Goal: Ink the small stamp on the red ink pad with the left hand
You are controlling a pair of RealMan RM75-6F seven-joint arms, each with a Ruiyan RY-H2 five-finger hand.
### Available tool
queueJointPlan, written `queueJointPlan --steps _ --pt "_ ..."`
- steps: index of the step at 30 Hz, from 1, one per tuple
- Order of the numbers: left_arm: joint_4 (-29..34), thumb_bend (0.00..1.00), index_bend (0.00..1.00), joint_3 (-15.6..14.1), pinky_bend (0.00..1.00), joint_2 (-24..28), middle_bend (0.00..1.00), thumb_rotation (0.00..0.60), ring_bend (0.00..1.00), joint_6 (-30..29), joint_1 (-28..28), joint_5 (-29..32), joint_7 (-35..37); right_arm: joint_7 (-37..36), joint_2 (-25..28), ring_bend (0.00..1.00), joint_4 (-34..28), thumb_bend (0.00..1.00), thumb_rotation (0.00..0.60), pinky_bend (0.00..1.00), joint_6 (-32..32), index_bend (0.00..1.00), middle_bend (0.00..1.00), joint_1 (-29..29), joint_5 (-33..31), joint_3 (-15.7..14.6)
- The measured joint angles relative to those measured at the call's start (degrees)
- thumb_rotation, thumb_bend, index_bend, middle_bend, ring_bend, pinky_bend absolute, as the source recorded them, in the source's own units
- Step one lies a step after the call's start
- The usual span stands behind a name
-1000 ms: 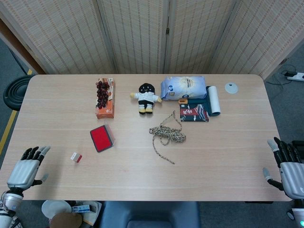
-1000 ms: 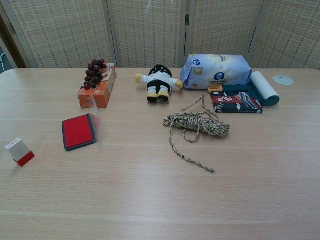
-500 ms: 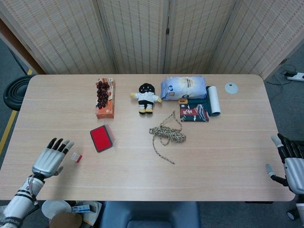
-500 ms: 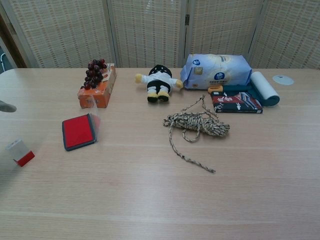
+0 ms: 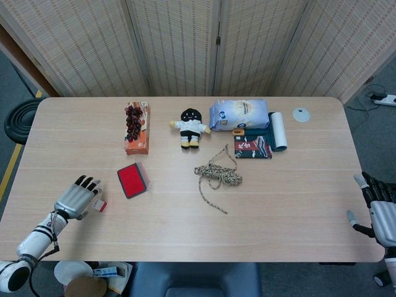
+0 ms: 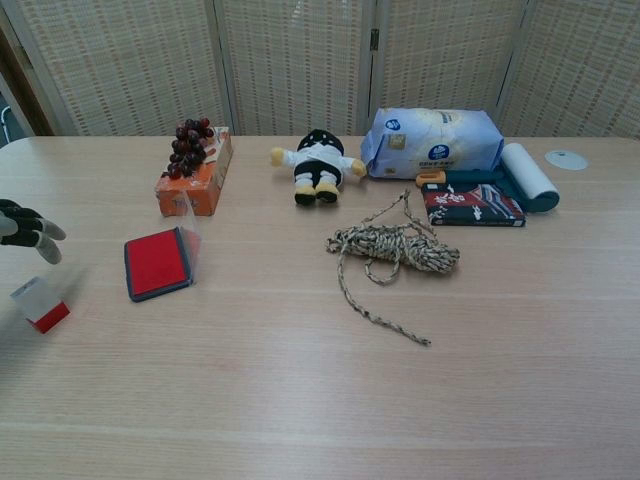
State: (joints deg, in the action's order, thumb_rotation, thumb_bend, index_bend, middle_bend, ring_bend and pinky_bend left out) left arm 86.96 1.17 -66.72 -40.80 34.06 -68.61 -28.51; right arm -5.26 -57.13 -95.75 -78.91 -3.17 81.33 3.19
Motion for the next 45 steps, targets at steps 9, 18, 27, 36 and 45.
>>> queueJointPlan --steps 9,18,27,36,45 --pt "-2.4 0.3 0.23 -0.5 0.0 -0.9 0.01 0.6 0.0 2.8 2.2 3.5 3.2 -0.8 0.1 0.0 0.5 0.38 0.6 0.0 0.4 0.02 0.0 -0.4 -0.2 0.2" --pt "-2.0 0.3 0.24 -1.6 0.0 -1.8 0.02 0.6 0.0 2.1 3.2 6.7 2.0 -2.0 0.6 0.0 0.4 0.38 0.6 0.0 -0.7 0.02 0.0 0.1 0.6 0.0" --pt "0.0 0.3 0.26 -2.7 0.0 -2.4 0.03 0.6 0.0 -0.4 3.7 10.6 -0.7 -3.0 1.1 0.0 0.2 0.38 0.6 0.0 -1.7 0.02 0.0 0.5 2.2 -0.6" --pt "0.8 0.3 0.29 -3.8 0.0 -3.8 0.05 0.6 0.0 -2.2 5.0 14.9 -4.1 -4.0 1.8 0.0 -0.1 0.38 0.6 0.0 -3.7 0.02 0.0 1.5 3.9 -1.2" --pt "0.7 0.3 0.36 -4.2 0.0 -4.9 0.1 0.6 0.0 -2.7 6.7 16.8 -5.1 -4.4 1.9 0.0 -0.1 0.38 0.6 0.0 -4.4 0.02 0.0 1.9 4.1 -1.2"
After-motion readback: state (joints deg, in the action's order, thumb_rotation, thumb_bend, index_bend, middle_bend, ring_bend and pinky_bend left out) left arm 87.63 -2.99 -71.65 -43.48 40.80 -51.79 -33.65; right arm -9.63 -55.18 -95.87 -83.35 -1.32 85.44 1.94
